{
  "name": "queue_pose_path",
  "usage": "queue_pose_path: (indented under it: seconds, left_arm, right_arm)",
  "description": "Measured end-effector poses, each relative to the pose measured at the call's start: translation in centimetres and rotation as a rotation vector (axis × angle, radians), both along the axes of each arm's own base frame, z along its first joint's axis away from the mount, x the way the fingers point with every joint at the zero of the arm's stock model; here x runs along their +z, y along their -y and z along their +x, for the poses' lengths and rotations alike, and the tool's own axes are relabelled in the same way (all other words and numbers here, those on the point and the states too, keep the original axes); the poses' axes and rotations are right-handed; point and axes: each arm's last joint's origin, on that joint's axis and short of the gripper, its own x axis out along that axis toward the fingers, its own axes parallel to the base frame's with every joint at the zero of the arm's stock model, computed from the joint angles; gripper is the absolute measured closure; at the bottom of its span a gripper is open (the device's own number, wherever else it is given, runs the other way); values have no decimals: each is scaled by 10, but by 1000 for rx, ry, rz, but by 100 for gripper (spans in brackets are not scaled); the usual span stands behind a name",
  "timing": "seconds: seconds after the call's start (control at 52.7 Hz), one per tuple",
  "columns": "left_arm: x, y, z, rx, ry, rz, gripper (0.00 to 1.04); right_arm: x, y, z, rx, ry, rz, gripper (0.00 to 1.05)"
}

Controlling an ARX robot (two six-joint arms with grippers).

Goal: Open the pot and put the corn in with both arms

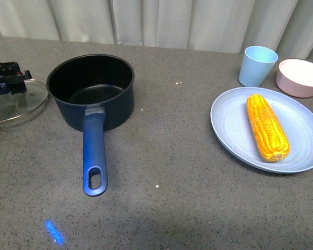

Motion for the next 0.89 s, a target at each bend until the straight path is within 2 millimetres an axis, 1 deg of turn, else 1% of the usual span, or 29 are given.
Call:
queue_pose_path:
  seconds: [0.304, 0.399, 0.475, 0.513, 0.57, 0.589, 0.684, 0.778, 0.816, 0.892]
  left_arm:
    - [-3, 1, 0, -8, -18, 6, 45]
    - [-3, 1, 0, -11, -17, 4, 33]
    - [-1, 1, 1, -23, -2, 0, 18]
    - [-1, 1, 1, -23, 3, -2, 15]
    - [0, 1, 1, -21, 10, -3, 6]
    - [0, 1, 1, -21, 11, -4, 5]
    - [4, 0, -2, -8, 26, -25, 7]
    - [12, -1, -8, 14, 40, -50, 6]
    - [17, -2, -11, 25, 51, -61, 6]
    - [35, -5, -19, 46, 93, -61, 6]
  right_arm:
    - [0, 0, 0, 0, 0, 0, 9]
    - [0, 0, 0, 0, 0, 0, 9]
    - [0, 0, 0, 0, 0, 0, 9]
    - [0, 0, 0, 0, 0, 0, 9]
    - [0, 0, 0, 0, 0, 0, 9]
    - [0, 0, 0, 0, 0, 0, 9]
    - [0, 0, 0, 0, 0, 0, 9]
    - [0, 0, 0, 0, 0, 0, 9]
    - [0, 0, 0, 0, 0, 0, 9]
    - [0, 0, 0, 0, 0, 0, 9]
